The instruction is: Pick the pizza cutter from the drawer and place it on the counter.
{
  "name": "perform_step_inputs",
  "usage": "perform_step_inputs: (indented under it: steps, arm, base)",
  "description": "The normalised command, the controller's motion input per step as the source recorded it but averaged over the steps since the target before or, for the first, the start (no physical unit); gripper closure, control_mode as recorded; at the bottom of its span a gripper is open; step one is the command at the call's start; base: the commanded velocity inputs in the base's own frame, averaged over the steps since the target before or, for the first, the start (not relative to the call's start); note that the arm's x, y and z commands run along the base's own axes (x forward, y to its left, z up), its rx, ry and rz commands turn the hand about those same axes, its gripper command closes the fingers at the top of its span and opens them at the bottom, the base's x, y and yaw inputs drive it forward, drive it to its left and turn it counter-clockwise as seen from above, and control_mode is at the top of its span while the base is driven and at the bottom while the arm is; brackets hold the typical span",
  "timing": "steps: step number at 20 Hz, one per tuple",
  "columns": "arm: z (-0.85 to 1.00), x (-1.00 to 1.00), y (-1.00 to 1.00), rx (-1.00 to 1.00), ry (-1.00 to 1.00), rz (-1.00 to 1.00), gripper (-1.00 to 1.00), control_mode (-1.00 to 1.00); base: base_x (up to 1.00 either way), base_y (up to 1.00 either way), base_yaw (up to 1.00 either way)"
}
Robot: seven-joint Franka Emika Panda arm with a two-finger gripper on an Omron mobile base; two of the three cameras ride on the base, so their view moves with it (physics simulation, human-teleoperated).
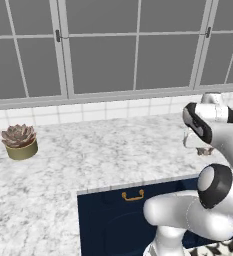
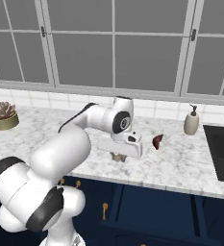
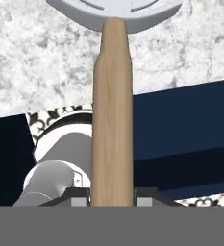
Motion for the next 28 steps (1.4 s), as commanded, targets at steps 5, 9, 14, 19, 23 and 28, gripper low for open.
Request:
perform_step_inputs:
  steps: [5, 9, 14, 19, 23, 28]
  arm:
    - [-0.44, 0.96, 0.94, -0.02, 0.08, 0.15, 1.00, -1.00]
    - [-0.73, 0.74, 0.23, -0.01, 0.01, 0.30, 1.00, -1.00]
    - [-0.63, 0.75, 0.01, 0.03, -0.08, 0.30, 1.00, -1.00]
    - [-0.44, 0.52, 0.00, 0.10, -0.25, 0.23, 1.00, -1.00]
    - [-0.23, 0.12, 0.01, 0.04, -0.07, 0.14, 1.00, -1.00]
    - [-0.04, 0.00, 0.01, 0.00, 0.00, 0.09, 1.00, -1.00]
  base:
    - [0.00, 0.00, 0.00]
    - [0.00, 0.00, 0.00]
    - [0.00, 0.00, 0.00]
    - [0.00, 0.00, 0.00]
    - [0.00, 0.00, 0.00]
    - [0.00, 0.00, 0.00]
